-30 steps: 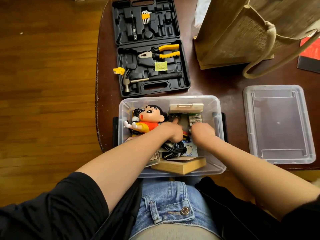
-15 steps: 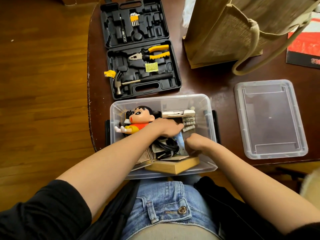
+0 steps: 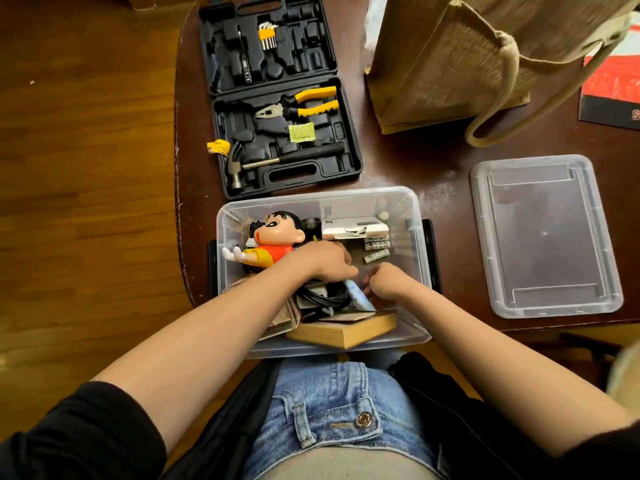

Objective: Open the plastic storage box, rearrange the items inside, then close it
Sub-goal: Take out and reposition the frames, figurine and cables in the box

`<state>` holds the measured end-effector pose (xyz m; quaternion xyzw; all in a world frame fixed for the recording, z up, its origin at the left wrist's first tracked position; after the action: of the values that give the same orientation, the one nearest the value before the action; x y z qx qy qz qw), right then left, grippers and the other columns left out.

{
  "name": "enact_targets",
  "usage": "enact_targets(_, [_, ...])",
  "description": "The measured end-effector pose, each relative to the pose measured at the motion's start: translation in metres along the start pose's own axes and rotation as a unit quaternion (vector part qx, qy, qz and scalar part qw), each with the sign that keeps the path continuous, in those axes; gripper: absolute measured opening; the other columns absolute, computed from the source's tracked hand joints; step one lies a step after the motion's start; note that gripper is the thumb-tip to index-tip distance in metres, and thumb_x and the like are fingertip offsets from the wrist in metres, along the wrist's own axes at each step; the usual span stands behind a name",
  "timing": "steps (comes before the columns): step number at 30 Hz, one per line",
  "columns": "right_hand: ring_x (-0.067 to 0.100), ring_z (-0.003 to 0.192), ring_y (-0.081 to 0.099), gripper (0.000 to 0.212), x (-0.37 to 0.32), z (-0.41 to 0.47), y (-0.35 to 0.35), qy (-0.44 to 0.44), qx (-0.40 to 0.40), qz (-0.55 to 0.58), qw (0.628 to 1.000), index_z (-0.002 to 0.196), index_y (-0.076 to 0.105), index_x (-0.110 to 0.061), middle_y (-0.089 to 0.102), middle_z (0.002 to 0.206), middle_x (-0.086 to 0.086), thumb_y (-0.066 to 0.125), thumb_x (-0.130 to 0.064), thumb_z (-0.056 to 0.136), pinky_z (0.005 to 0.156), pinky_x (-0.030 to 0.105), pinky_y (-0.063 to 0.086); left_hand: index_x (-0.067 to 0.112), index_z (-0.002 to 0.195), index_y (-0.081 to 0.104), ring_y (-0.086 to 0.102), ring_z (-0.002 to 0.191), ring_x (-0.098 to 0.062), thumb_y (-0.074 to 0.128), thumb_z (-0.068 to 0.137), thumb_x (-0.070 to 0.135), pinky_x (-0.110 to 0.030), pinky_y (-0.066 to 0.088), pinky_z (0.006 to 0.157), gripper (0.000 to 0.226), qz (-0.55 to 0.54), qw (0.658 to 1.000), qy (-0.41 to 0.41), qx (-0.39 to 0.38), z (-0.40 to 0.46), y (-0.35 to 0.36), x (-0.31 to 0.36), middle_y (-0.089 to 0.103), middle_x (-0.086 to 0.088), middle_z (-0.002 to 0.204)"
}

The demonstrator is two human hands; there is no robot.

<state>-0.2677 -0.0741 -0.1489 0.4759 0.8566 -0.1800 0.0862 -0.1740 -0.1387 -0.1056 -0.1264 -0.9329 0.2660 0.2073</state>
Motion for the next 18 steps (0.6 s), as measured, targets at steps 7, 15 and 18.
enact_targets(7, [0.028,0.103,0.059,0.029,-0.011,0.002,0.003,-0.04,-0.002,-0.175,0.984,0.117,0.058,0.002,0.061,0.12,0.018,0.044,-0.012,0.096,0.077,0.03,0.043,0.016,0.063,0.054,0.05,0.078,-0.025,0.036,0.098,0.04,-0.032,0.034,0.068,0.046,-0.033,0.998,0.005,0.052,0.002,-0.01,0.001,0.051,0.001,0.066])
enact_targets(15, [0.019,0.086,0.05,0.014,-0.01,0.019,0.008,-0.063,-0.014,-0.165,0.984,0.088,0.062,-0.005,0.056,0.088,0.005,0.055,-0.017,0.091,0.072,0.025,0.037,0.015,0.052,0.044,0.049,0.069,-0.024,0.028,0.097,0.057,-0.034,0.038,0.07,0.064,-0.089,0.99,-0.032,0.107,-0.001,-0.026,-0.006,0.046,0.001,0.059])
enact_targets(18, [0.022,0.083,0.05,0.022,-0.011,0.022,0.012,-0.067,0.001,-0.197,0.978,0.073,0.051,-0.012,0.051,0.074,0.0,0.049,-0.02,0.094,0.069,0.027,0.037,0.014,0.055,0.047,0.054,0.074,-0.028,0.028,0.097,0.057,-0.034,0.037,0.068,0.063,-0.077,0.984,-0.061,0.147,-0.007,-0.031,-0.01,0.049,0.0,0.062])
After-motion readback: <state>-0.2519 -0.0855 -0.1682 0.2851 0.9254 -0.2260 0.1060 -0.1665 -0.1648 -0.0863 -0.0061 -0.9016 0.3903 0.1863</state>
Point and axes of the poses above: each hand's wrist, its own z-axis towards the middle knuckle, its own y-axis out of the palm, x = y × z, the point moved 9 cm from there along z, towards the middle knuckle
